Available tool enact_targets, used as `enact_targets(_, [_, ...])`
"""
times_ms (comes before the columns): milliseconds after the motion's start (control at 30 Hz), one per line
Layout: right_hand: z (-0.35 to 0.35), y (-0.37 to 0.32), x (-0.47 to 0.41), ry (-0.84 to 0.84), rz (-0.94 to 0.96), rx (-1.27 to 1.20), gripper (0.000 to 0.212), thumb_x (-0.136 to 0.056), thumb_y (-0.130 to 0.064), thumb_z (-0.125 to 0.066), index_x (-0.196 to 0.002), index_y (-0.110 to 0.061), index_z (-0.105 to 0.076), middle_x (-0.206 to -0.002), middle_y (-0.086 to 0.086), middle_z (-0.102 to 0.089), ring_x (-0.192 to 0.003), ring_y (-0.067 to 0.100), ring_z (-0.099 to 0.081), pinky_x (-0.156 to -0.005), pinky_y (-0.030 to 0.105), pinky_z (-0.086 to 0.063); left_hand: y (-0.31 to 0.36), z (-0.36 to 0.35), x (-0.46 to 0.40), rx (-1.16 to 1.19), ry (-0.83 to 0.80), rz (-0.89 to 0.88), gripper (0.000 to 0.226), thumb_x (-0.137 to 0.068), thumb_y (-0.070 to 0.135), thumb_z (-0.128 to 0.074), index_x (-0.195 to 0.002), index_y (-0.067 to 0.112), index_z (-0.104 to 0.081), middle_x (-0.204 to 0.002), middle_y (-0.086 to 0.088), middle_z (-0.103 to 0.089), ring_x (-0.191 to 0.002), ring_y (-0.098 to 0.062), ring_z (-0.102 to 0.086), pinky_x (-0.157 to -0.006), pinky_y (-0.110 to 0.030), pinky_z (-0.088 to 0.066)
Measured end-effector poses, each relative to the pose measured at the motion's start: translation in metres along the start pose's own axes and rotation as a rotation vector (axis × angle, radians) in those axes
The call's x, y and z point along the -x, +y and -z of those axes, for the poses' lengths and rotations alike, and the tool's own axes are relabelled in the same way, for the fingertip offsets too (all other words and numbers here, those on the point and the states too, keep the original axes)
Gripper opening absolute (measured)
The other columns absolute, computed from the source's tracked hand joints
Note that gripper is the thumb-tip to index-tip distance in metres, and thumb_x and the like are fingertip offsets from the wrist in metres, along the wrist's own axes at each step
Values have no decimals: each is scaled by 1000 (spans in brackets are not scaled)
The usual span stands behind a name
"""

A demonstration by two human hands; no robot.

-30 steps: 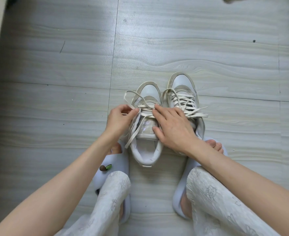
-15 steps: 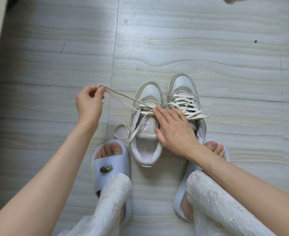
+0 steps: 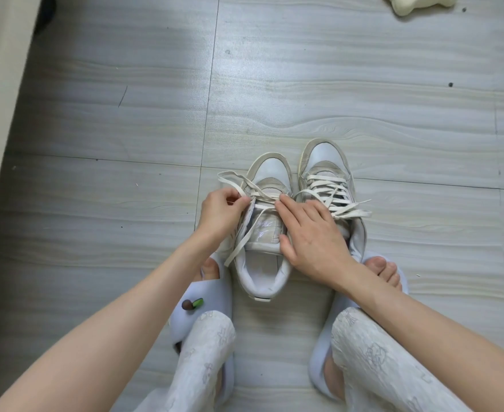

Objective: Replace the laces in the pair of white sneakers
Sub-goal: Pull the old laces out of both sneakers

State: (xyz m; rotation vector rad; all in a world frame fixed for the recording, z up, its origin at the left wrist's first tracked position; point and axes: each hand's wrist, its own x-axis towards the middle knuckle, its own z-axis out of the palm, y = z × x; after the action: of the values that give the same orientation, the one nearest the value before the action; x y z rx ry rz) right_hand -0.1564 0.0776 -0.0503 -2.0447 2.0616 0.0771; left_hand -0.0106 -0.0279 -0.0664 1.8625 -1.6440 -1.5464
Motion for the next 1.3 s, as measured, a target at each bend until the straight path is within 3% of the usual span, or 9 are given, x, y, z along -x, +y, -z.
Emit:
enact_targets(167, [-2, 1, 0, 32, 12, -17, 57, -79, -33, -41, -127, -5, -55, -133, 9, -56, -114, 24, -57, -101, 36, -27, 10, 30, -5, 322, 133, -26, 24, -98, 6, -41, -77, 12, -50, -76, -5, -64, -61, -5, -66, -67, -26, -56])
enact_targets(333, [-2, 0, 0, 28, 8, -8, 57, -79, -34, -40, -127, -6, -56, -132, 8, -57, -117, 23, -56, -102, 37, -26, 21, 79, -16, 578, 397, -3, 30, -100, 9, -35, -72, 13, -43, -66, -2, -49, -46, -1, -53, -52, -18, -50])
enact_targets(433, [-2, 0, 0, 21, 1, -6, 58, -79, -35, -40, -126, -7, -56, -132, 7, -57, -115, 23, -57, -102, 37, -27, 15, 74, -12, 675, 292, 128, 28, -100, 18, -40, -73, 15, -48, -68, -2, -49, -47, -3, -51, -57, -20, -47])
enact_targets(600, [0, -1, 1, -13, -10, -11, 58, -78, -34, -40, -126, -6, -56, -132, 8, -56, -112, 23, -58, -103, 38, -28, 10, 13, 22, 410, -124, 184, 13, -93, 24, -55, -95, 13, -62, -84, 5, -62, -70, 0, -58, -62, -12, -49])
enact_targets(767, [1, 0, 1, -23, -3, -24, 57, -78, -33, -40, -126, -6, -56, -131, 9, -57, -113, 23, -58, -104, 38, -28, 3, 4, 10, 69, -23, 28, 7, -82, 10, -68, -82, 18, -67, -74, 2, -64, -75, -17, -59, -80, -34, -52])
enact_targets(900, [1, -1, 2, -3, 1, -41, 57, -77, -32, -41, -126, -6, -56, -131, 8, -57, -116, 23, -55, -105, 37, -28, 6, 10, 2, -261, 37, -161, 9, -88, 13, -60, -88, 7, -67, -78, -4, -61, -76, -18, -51, -68, -25, -34])
enact_targets(1000, [-1, 1, 3, 20, -5, -68, 57, -77, -32, -42, -125, -6, -57, -130, 8, -58, -117, 24, -55, -106, 37, -26, 5, 33, -9, -66, 251, -104, 14, -94, 10, -47, -95, 7, -61, -76, -5, -60, -72, -20, -61, -72, -29, -47])
enact_targets(1133, [-4, 2, 3, 54, 13, -101, 55, -79, -32, -42, -123, -5, -58, -128, 8, -59, -113, 25, -56, -105, 37, -27, 1, 79, -20, 239, 506, 79, 8, -96, 12, -42, -99, 11, -50, -72, 3, -51, -58, -3, -54, -50, -13, -42])
enact_targets(1300, [2, 5, -11, 229, -134, -372, 36, -88, -31, -44, -98, -7, -70, -99, 7, -68, -93, 28, -60, -87, 36, -38, -8, 74, -16, 87, 322, 208, 43, -86, 13, -60, -127, 5, -49, -105, -9, -61, -95, -26, -60, -87, -34, -48])
